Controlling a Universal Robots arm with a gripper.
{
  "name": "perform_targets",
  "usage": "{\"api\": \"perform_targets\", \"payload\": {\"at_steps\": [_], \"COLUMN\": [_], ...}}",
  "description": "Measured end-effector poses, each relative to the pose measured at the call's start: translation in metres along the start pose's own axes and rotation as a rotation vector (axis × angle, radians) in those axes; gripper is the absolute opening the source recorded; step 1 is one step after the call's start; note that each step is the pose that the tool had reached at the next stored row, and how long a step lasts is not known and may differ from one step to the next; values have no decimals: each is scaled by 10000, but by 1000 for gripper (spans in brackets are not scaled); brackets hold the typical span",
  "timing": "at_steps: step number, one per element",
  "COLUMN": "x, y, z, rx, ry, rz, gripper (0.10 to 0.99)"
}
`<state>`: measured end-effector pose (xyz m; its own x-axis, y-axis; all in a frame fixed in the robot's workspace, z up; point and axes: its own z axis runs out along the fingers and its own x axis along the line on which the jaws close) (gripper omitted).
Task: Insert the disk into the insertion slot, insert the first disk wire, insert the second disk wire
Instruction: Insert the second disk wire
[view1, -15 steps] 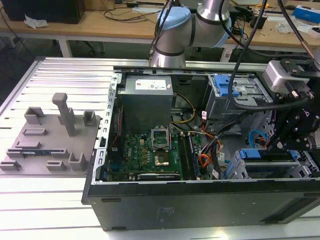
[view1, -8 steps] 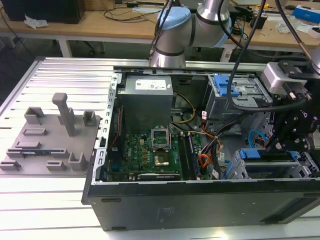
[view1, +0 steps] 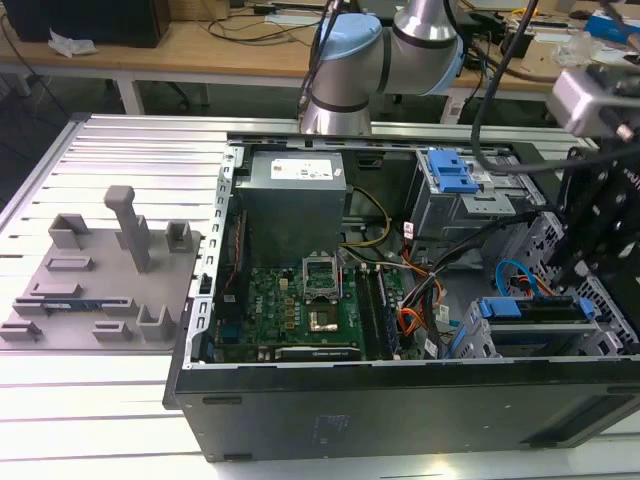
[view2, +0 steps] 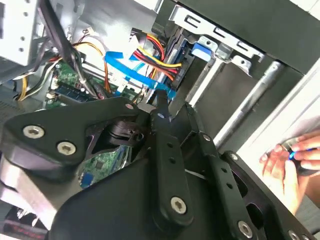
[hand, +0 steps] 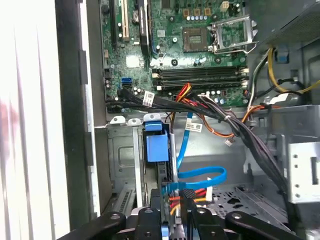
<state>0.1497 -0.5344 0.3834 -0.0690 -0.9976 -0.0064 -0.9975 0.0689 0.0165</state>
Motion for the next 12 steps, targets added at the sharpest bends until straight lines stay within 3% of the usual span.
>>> {"api": "perform_targets", "payload": {"at_steps": [1, 2, 3, 12], "x": [-3, -15, -17, -17], "y": [1, 4, 6, 7], "z": [-50, -71, -70, -70], "rx": [0, 2, 3, 3], "ry": [-2, 26, 36, 40], "rz": [0, -2, -1, 0], "gripper": [282, 153, 106, 106]}}
